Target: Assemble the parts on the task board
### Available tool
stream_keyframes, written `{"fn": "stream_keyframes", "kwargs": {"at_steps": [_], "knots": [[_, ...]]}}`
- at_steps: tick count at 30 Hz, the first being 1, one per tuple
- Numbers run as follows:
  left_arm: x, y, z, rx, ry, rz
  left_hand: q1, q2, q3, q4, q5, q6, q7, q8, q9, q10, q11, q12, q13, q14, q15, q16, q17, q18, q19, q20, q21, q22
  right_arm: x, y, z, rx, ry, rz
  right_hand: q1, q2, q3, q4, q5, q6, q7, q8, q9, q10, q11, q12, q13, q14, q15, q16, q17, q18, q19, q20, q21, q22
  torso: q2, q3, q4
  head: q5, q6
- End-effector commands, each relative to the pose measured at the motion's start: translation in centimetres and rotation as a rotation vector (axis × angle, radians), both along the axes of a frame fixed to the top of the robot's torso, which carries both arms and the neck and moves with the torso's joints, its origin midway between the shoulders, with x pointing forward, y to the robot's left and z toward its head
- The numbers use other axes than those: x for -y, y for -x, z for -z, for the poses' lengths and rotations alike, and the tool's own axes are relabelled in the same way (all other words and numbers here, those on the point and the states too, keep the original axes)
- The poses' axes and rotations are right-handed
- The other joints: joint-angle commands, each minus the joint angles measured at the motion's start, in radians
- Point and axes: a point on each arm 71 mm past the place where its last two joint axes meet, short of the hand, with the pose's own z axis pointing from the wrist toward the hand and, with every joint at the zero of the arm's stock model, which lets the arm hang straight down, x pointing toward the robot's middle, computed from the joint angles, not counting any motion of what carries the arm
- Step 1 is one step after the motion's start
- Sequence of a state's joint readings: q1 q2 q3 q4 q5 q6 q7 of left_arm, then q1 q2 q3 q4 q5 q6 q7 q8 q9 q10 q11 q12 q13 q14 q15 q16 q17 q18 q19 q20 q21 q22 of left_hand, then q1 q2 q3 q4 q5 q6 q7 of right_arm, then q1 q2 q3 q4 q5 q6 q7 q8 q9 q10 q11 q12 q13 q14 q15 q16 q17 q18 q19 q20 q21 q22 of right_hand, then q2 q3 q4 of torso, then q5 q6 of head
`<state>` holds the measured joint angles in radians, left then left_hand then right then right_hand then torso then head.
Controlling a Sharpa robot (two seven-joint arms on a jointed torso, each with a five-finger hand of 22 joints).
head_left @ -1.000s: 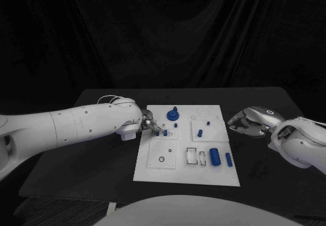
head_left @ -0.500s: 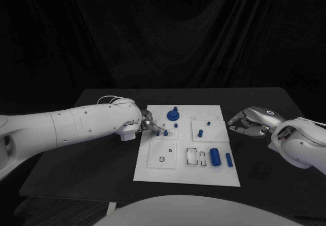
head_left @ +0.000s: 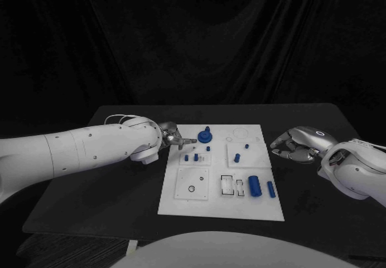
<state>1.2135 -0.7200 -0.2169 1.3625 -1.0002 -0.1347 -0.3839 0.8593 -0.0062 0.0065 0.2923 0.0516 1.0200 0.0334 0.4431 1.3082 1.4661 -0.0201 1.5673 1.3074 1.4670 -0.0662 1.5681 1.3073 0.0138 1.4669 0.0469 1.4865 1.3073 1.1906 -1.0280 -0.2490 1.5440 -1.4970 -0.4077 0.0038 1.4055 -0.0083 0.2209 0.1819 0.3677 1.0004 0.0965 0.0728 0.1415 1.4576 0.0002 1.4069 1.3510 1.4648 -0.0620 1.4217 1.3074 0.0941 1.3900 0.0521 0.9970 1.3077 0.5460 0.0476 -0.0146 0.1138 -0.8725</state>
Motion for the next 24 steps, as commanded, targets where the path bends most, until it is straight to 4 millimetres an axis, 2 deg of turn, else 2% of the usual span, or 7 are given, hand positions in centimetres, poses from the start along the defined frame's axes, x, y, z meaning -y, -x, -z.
{"fn": "stream_keyframes", "kwargs": {"at_steps": [1, 5, 8, 11, 16, 18, 24], "knots": [[0.6, -1.2, -3.0, 0.285, 0.129, 0.048, 0.011, -0.002, -0.03, -0.001, -0.003, 0.003, -0.003, 0.05, 0.041, 0.105, -0.011, 0.004, 0.263, 0.104, -0.01, 0.003, 0.263, 0.008, 0.056, -0.008, 0.003, 0.235, 0.2, 0.0, 0.1, 0.0, 0.005, 0.017, 0.01, 0.0, 0.007, 0.0, 0.003, 0.002, 0.004, -0.002, 0.001, -0.006, 0.001, -0.004, 0.064, 0.056, 0.002, -0.006, 0.125, 0.008, -0.005, -0.001, -0.006, 0.127, 0.003, 0.0002, -0.0005, -0.004, 0.0], [0.9, -1.6, -4.6, 0.389, 0.197, 0.154, 0.111, 0.022, -0.062, -0.012, 0.006, -0.071, 0.0, 0.041, 0.028, 0.105, -0.009, 0.004, 0.263, 0.104, -0.007, 0.003, 0.263, 0.011, 0.048, -0.008, -0.008, 0.231, 0.4, 0.1, 0.0, 0.01, -0.002, 0.013, 0.009, 0.001, 0.008, 0.0, 0.007, 0.003, 0.004, -0.001, 0.001, -0.004, 0.002, -0.001, 0.066, 0.057, 0.002, -0.004, 0.126, 0.008, -0.004, -0.001, -0.004, 0.127, 0.004, 0.0011, -0.0006, -0.009, 0.0], [1.6, -1.7, -5.3, 0.451, 0.217, 0.296, 0.329, 0.059, 0.009, -0.112, 0.106, -0.107, -0.005, 0.059, 0.027, 0.073, -0.01, -0.021, 0.239, 0.104, -0.006, 0.003, 0.263, 0.009, 0.051, -0.006, -0.001, 0.234, 0.4, 0.3, -0.3, 0.037, -0.02, -0.002, 0.008, -0.001, 0.016, -0.004, 0.027, 0.008, 0.004, 0.001, 0.002, -0.002, 0.003, 0.001, 0.068, 0.058, 0.003, -0.002, 0.128, 0.007, -0.002, 0.0, 0.0, 0.129, 0.004, 0.0008, 0.0009, -0.013, 0.0], [2.4, -1.8, -5.5, 0.498, 0.203, 0.442, 0.407, 0.057, 0.027, -0.127, 0.112, -0.153, 0.011, 0.034, 0.014, -0.012, 0.008, -0.089, 0.178, 0.104, 0.008, 0.003, 0.263, 0.018, 0.018, 0.004, -0.042, 0.221, 0.3, 0.4, -0.6, 0.066, -0.04, -0.021, 0.003, -0.003, 0.022, -0.005, 0.048, 0.015, 0.004, 0.003, 0.004, 0.001, 0.003, 0.006, 0.073, 0.059, 0.003, 0.003, 0.132, 0.005, 0.002, 0.0, 0.008, 0.131, 0.005, -0.0013, 0.0012, -0.015, 0.0], [3.6, -1.9, -5.0, 0.553, 0.122, 0.632, 0.555, 0.038, 0.107, -0.126, 0.04, -0.243, 0.071, -0.182, -0.16, -0.699, 0.08, -0.819, -0.35, 0.0, 0.075, -0.061, 0.174, 0.041, -0.092, 0.051, -0.157, 0.184, 0.2, 0.6, -0.9, 0.093, -0.058, -0.042, 0.0, -0.004, 0.025, -0.005, 0.057, 0.02, 0.003, 0.005, 0.005, 0.002, 0.003, 0.007, 0.073, 0.06, 0.003, 0.003, 0.132, 0.005, 0.003, 0.0, 0.009, 0.131, 0.01, -0.0039, -0.0007, -0.011, 0.0], [3.9, -1.9, -4.8, 0.576, 0.103, 0.675, 0.639, 0.014, 0.177, -0.174, 0.088, -0.222, 0.079, -0.236, -0.227, -0.709, 0.086, -0.921, -0.438, -0.1, 0.076, -0.141, 0.066, 0.036, -0.07, 0.059, -0.125, 0.193, 0.2, 0.7, -1.0, 0.097, -0.061, -0.046, 0.0, -0.004, 0.025, -0.005, 0.057, 0.02, 0.003, 0.005, 0.005, 0.002, 0.003, 0.007, 0.073, 0.06, 0.003, 0.003, 0.132, 0.005, 0.003, 0.0, 0.009, 0.131, 0.012, -0.0047, 0.0004, -0.011, 0.0], [5.4, -1.8, -3.4, 0.622, 0.009, 0.809, 0.634, -0.057, 0.277, -0.208, 0.06, -0.171, 0.06, -0.329, -0.366, -0.682, 0.062, -1.051, -0.569, -0.048, 0.058, -0.133, 0.049, 0.025, -0.015, 0.063, -0.057, 0.212, 0.4, 0.8, -1.1, 0.109, -0.067, -0.054, -0.001, -0.005, 0.027, -0.006, 0.061, 0.023, 0.002, 0.006, 0.006, 0.002, 0.003, 0.007, 0.073, 0.059, 0.003, 0.0, 0.129, 0.006, 0.002, 0.0, 0.007, 0.131, 0.018, -0.0081, 0.0012, -0.007, 0.0]]}}
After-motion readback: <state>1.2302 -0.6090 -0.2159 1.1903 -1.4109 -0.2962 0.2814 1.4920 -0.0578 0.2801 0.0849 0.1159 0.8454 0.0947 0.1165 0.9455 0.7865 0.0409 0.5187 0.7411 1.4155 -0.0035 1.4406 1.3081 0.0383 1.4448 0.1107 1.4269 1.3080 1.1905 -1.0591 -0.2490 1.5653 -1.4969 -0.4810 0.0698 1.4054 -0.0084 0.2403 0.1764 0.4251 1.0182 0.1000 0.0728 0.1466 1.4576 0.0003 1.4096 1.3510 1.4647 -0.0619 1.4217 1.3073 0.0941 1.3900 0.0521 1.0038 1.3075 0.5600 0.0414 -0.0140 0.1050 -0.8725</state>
